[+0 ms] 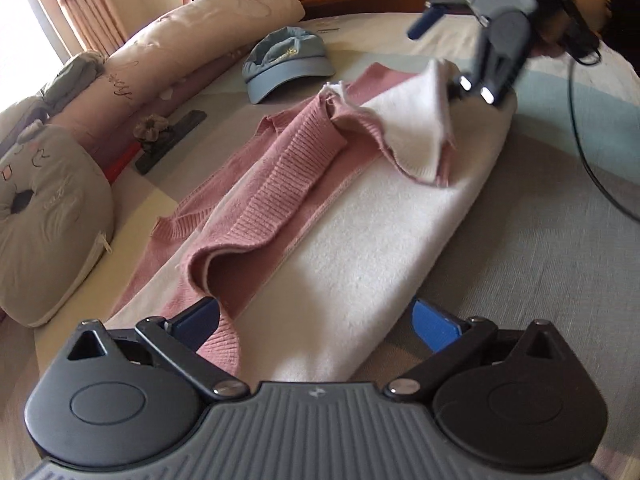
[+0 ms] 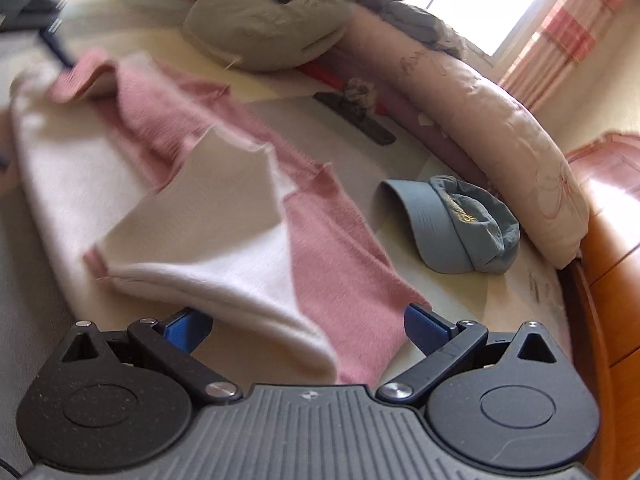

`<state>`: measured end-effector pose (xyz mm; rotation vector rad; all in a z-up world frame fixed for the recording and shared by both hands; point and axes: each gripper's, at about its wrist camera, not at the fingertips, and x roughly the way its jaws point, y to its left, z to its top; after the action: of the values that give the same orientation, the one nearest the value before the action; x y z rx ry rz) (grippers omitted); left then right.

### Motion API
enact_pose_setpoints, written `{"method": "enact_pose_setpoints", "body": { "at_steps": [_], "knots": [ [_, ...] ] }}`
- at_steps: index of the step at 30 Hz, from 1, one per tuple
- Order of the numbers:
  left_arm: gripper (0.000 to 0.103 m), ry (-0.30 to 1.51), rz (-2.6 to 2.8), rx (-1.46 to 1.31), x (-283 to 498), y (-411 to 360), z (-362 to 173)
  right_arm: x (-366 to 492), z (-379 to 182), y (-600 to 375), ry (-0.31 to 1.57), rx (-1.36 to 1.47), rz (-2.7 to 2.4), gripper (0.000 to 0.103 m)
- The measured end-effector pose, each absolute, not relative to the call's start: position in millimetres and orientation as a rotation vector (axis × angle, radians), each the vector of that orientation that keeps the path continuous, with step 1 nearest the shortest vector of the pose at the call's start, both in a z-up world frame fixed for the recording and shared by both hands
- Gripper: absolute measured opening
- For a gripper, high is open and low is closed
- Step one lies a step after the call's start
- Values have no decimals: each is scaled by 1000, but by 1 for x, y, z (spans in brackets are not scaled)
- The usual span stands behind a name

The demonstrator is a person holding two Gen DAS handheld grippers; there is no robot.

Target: Fold clothes

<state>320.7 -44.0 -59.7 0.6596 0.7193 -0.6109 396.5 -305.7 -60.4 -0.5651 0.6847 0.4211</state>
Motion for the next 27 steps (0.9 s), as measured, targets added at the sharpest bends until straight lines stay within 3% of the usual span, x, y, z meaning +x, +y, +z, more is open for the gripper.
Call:
{"method": "enact_pose_setpoints", "body": {
  "at_steps": [11, 27],
  "knots": [
    [102, 812, -669, 572, 315, -28, -75, 471, -59, -380, 779, -9, 215, 103],
    [102, 859, -726, 362, 347, -44, -84, 399, -25, -322, 659, -77, 533, 103]
  ]
}}
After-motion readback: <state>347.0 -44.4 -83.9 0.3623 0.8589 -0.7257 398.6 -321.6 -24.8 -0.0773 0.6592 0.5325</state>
